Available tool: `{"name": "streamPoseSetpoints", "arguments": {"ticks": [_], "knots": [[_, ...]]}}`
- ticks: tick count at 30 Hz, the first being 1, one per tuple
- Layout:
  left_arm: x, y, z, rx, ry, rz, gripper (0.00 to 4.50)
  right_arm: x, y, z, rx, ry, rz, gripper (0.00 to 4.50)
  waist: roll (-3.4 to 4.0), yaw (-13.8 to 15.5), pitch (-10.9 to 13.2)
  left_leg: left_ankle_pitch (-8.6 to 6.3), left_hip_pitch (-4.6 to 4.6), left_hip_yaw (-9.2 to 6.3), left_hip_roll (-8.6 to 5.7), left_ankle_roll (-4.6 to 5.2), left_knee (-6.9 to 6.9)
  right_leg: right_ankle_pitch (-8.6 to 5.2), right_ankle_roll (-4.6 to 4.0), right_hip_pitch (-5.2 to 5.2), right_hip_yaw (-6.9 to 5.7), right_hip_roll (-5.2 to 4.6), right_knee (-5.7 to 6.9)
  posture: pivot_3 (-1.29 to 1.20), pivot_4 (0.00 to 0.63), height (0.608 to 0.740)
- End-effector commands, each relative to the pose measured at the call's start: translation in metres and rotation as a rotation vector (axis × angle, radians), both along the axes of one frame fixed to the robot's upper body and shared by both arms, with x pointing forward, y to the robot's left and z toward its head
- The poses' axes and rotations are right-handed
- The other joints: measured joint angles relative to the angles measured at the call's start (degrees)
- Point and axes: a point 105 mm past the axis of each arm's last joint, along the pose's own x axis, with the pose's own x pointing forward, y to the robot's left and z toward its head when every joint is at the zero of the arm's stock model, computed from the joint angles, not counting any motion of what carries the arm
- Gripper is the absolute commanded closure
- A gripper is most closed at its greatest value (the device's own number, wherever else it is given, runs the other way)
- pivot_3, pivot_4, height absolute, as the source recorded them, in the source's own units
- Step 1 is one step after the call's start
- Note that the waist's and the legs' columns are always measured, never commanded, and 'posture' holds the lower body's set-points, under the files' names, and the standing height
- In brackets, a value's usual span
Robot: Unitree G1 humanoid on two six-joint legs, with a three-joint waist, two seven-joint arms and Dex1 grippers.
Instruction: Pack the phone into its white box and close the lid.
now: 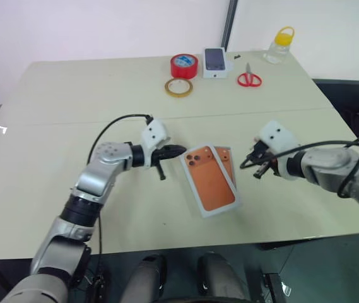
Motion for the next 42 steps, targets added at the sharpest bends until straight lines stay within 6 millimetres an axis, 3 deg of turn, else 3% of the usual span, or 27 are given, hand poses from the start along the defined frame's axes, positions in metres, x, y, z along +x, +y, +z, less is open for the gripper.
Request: {"name": "streamPoseSetpoints", "arguments": {"ticks": [1,5,12,17,30,42], "knots": [[-0.024,-0.002,0.001,0.049,0.021,-0.144,4.50,-0.003,0.006,0.009,-0.048,-0.051,0.091,4.47,0.00,0.22,0.00,0.00,0.00,0.00,0.00,0.00,0.00,0.00,0.00,0.00,0.00,-0.01,0.00,0.00,0.150,0.740],[-0.036,-0.009,-0.016,0.155,0.048,-0.224,4.50,-0.006,0.010,0.001,-0.077,-0.024,0.134,4.47,0.00,1.40,0.00,0.00,0.00,0.01,-0.03,-0.01,0.01,0.00,-0.01,0.02,0.02,-0.06,-0.03,0.00,0.150,0.740],[-0.031,-0.019,-0.040,0.287,-0.002,-0.246,4.50,-0.010,0.015,-0.004,-0.091,0.002,0.180,4.47,-0.02,1.72,0.01,-0.01,-0.03,0.00,-0.08,0.00,0.01,0.00,-0.01,0.03,0.01,-0.10,-0.10,0.00,0.150,0.740],[-0.019,-0.033,-0.034,0.219,-0.014,-0.196,4.50,-0.013,0.020,-0.008,-0.084,0.014,0.195,4.47,-0.03,1.62,0.02,-0.01,-0.03,0.00,-0.08,0.00,0.02,0.00,-0.01,0.03,0.00,-0.10,-0.09,0.00,0.150,0.740],[-0.006,-0.040,-0.016,0.078,-0.015,-0.099,4.50,-0.018,0.028,-0.008,-0.047,0.032,0.206,4.47,-0.03,1.63,0.02,0.00,-0.03,-0.01,-0.08,-0.01,0.03,0.00,0.00,0.01,0.00,-0.09,-0.05,0.00,0.150,0.740],[-0.005,-0.053,-0.014,0.056,-0.016,-0.108,4.50,-0.013,0.022,-0.005,-0.047,0.018,0.166,4.47,-0.04,1.60,0.02,0.08,-0.03,0.00,-0.08,-0.16,0.03,0.00,0.00,0.02,-0.01,-0.09,-0.04,0.00,0.150,0.740]]}}
